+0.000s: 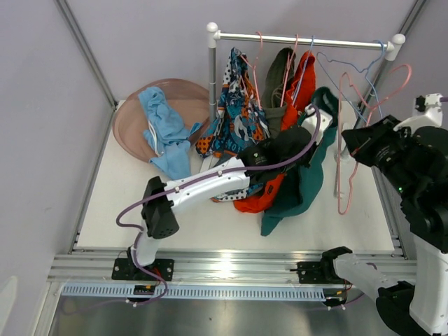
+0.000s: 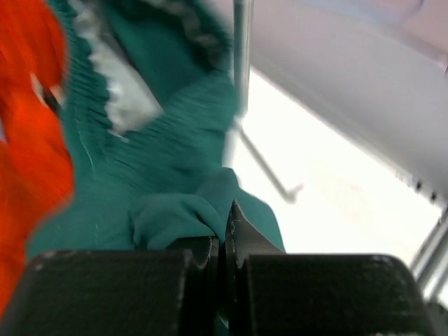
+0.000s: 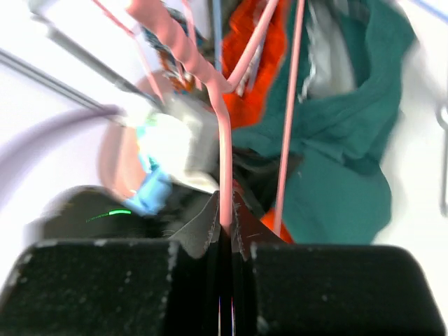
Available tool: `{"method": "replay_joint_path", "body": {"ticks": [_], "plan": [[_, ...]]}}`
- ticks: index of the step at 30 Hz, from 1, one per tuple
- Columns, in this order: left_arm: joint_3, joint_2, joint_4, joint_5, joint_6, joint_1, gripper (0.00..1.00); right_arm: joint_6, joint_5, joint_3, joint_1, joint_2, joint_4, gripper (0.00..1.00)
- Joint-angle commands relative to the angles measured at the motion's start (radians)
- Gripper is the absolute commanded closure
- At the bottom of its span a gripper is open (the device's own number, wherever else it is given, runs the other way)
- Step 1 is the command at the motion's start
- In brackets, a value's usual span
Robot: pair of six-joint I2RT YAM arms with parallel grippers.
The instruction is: Remove the shorts from the hanger
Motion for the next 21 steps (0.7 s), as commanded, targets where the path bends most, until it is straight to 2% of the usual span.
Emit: {"method": "replay_joint_path", "body": {"ticks": [1, 3, 4, 6, 8, 12, 16, 21], "plan": [[-0.216, -0.134, 0.030, 0.029, -0.058, -0.036, 1.00, -0.006, -0.028, 0.122, 0.001, 0.061, -0.040, 1.00], [-0.292, -0.189, 0.056, 0.020, -0.091, -0.047, 1.00, -0.018, -0.049, 0.173, 0.001, 0.114, -0.034, 1.00], [-0.414, -0.246, 0.079, 0.017, -0.095, -0.067, 1.00, -0.037, -0.045, 0.185, 0.000, 0.133, -0.026, 1.00], [-0.517, -0.306, 0.103, 0.006, -0.089, -0.103, 1.00, -0.063, -0.031, 0.231, -0.009, 0.194, -0.008, 1.00], [-0.601, -0.398, 0.128, -0.038, -0.075, -0.179, 1.00, -0.086, -0.040, 0.262, -0.029, 0.258, -0.001, 1.00], [-0.604, -0.541, 0.059, -0.093, -0.114, -0.283, 1.00, -0.106, -0.091, 0.270, -0.086, 0.317, 0.038, 1.00], [-0.633, -0.714, -0.033, -0.144, -0.135, -0.292, 1.00, -0.123, -0.149, 0.249, -0.153, 0.374, 0.092, 1.00], [-0.628, -0.909, -0.123, -0.339, -0.017, -0.277, 1.00, -0.166, -0.158, 0.334, -0.187, 0.472, 0.120, 1.00]]}}
